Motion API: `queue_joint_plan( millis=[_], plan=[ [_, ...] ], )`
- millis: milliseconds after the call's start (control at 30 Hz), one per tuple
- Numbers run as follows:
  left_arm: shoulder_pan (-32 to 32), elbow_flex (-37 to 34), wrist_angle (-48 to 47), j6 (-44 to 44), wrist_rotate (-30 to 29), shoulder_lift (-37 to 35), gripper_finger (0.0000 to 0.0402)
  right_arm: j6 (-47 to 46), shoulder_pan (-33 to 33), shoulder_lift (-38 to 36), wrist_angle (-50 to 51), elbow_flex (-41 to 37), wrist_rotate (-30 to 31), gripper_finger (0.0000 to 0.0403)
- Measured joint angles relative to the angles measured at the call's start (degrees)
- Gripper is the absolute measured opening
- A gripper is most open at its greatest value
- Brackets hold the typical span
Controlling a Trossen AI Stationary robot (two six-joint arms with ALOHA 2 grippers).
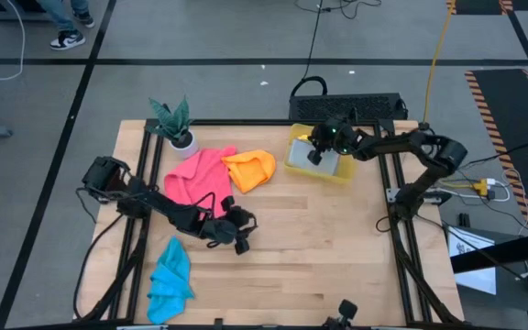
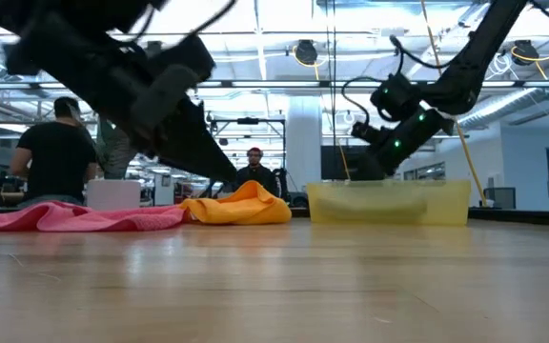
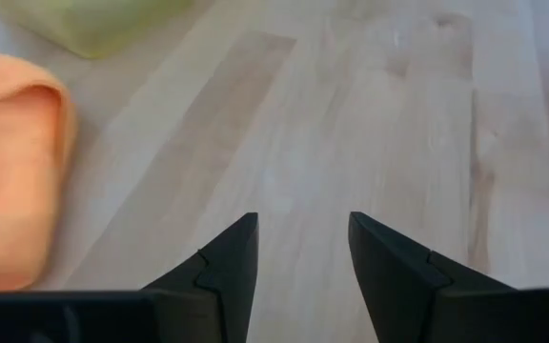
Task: Fold microfiber towels
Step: Put the gray kitchen towel into the yellow bin
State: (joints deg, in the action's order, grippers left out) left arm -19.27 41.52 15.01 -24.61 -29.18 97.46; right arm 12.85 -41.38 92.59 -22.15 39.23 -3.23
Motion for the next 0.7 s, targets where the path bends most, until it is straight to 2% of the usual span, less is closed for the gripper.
queue_joint_plan(
  millis=[100,200,267,333,467,633,700],
  plan=[
    [3.14,0.02,6.49,3.03,4.15,3.09,0.0168,0.99,0.04,1.7,1.83,0.87,-3.09,0.0003],
    [6.17,0.07,12.6,4.69,8.32,6.13,0.0168,1.96,0.19,1.93,2.65,1.02,-11.1,0.0002],
    [7.51,0.05,13.44,4.39,10.95,7.45,0.0168,1.45,1.02,1.47,2.62,1.08,-15.39,0.0002],
    [7.91,0.04,13.92,3.27,12.42,8.61,0.0168,2.04,1.9,1.41,3.75,1.18,-16.55,0.0001],
    [7.24,0.02,13.49,2.44,12.61,9.35,0.0168,5.52,3.01,1.54,6.3,1.18,-12.77,0.0001],
    [5.73,0.04,13.79,2.58,12.62,9.32,0.0168,5.23,3.03,-0.21,5.85,1.22,-0.58,0.0001],
    [5.21,0.04,14.04,3.02,12.62,9.3,0.0168,5.75,2.98,-1.78,6.61,1.16,2.1,0.0001]
  ],
)
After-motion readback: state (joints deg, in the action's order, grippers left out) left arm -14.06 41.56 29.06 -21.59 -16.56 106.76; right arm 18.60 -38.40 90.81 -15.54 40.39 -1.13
